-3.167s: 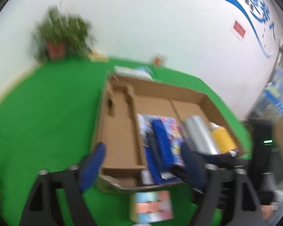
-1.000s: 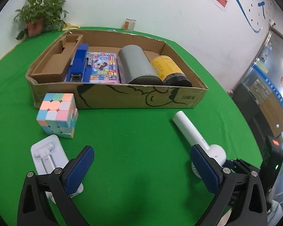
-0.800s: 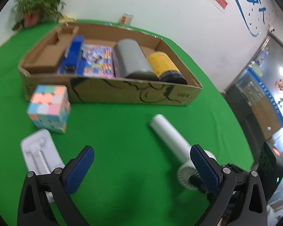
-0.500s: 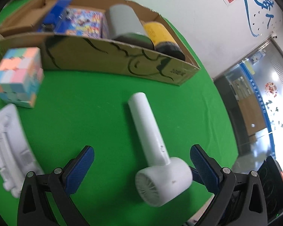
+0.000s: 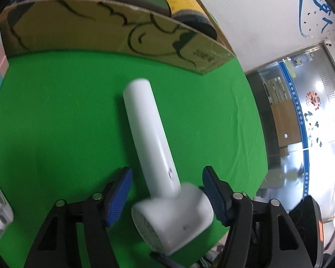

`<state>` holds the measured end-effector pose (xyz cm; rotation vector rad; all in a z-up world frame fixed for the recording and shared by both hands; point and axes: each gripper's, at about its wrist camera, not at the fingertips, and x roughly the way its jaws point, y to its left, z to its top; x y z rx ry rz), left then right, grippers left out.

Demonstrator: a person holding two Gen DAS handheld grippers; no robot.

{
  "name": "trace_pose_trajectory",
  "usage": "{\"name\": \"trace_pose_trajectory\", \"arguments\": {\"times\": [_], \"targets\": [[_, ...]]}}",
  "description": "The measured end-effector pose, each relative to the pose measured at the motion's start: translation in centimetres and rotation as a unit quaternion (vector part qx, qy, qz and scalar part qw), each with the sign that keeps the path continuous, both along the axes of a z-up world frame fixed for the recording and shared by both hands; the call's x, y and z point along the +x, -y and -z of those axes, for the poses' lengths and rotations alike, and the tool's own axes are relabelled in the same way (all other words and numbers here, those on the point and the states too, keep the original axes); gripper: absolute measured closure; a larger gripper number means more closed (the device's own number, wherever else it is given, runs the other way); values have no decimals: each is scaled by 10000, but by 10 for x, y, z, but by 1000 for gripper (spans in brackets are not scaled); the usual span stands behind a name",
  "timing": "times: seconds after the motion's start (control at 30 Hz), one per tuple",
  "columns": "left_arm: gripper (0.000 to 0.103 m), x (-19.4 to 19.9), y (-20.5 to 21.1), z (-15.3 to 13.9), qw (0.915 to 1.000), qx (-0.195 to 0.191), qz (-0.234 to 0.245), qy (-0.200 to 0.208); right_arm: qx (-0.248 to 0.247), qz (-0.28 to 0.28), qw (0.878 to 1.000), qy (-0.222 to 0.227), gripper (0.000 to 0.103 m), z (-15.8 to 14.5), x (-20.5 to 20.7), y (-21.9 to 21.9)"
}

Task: Organize rigid objects
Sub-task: 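Lift the white fan and lower it into the box beside the stapler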

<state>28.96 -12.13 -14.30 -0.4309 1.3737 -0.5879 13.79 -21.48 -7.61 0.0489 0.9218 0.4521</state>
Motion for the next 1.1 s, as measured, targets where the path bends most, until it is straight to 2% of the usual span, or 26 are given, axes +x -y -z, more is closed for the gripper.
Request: {"name": "trace_pose_trajectory", "arguments": {"times": [0.07,0.1,0.13,0.2,0.37,0.47,0.53,0.57,0.63,0.73,0.97,1.1], "targets": [[42,-9,1,-1,10000,-62,31,-24,43,-87,9999,-34,29,2,1,-5],[42,-10,-1,-1,9999,-95,12,-51,-3,-181,9998,-37,37,3,0,-9],[42,-12,-1,-1,9999,-101,-9,-43,-91,-228,9997,-45,39,5,-1,-13],[42,-11,-3,-1,9999,-106,-34,-41,-228,-241,9995,-11,39,6,-3,-17],[44,-13,-4,-5,10000,-82,-17,-13,-207,-277,9994,-27,39,4,-3,-17],[49,-32,15,-4,10000,-66,45,38,-208,-255,9994,73,41,-1,-3,-15],[60,-35,15,-13,9998,-10,-4,206,-289,-208,9990,255,42,-6,-5,-17],[73,-36,12,-17,9995,85,-32,286,-268,-158,9992,255,42,-8,-4,-16],[73,-35,7,-24,9995,-4,-46,327,-129,-93,9995,281,43,-12,-3,-12],[73,-33,4,-29,9991,-4,-73,413,-183,-102,9990,388,43,-19,-1,-15],[69,-26,-13,-6,9994,-87,-329,-106,4,-138,9999,54,43,-10,-2,-17],[68,-25,-14,-3,9994,-53,-319,-137,158,-164,9997,-58,43,-9,3,-17]]}}
